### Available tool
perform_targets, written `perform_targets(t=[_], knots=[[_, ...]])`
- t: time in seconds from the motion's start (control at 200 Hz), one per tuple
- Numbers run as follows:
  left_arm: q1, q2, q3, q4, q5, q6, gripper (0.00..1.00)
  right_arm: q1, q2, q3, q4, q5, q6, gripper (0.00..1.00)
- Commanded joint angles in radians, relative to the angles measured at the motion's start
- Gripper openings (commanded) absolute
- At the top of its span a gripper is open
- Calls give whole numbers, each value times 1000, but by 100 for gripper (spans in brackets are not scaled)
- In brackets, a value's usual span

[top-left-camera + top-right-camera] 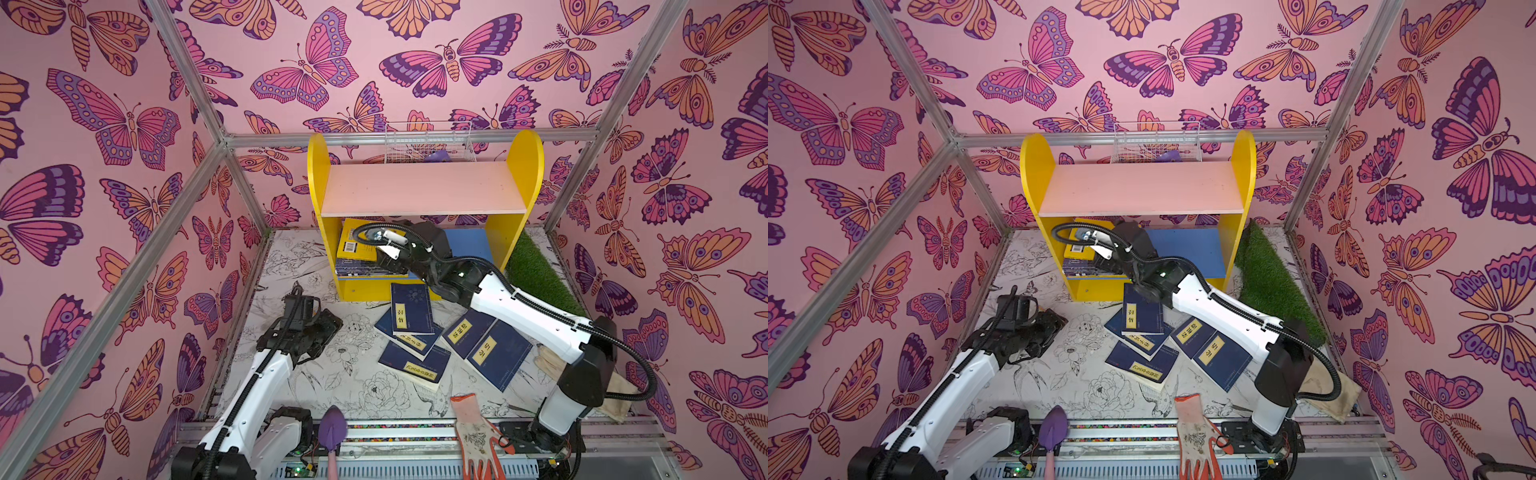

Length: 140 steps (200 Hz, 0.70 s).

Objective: Stacking books/files
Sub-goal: Place the book on the bookshelf.

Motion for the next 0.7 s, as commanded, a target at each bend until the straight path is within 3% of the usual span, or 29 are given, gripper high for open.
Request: perform_targets(t=[0.0, 0.055, 0.13, 0.256, 0.536, 0.697], knots=[[-5, 6, 8, 38, 33, 5, 75, -118, -44, -93, -46, -170, 539, 75], [-6, 10, 3, 51, 34, -1, 75, -160, -84, -214, 64, -281, 716, 75], [-6, 18, -1, 66, 35, -6, 75, -185, -122, -361, 205, -325, 899, 75], [-7, 38, 1, 81, 45, -8, 75, -213, -122, -467, 355, -379, 1092, 76], [-10, 34, -14, 106, 69, -12, 74, -332, 36, -437, 656, -544, 1428, 76], [-10, 13, -38, 106, 70, -25, 74, -366, 154, -290, 592, -575, 1420, 76]])
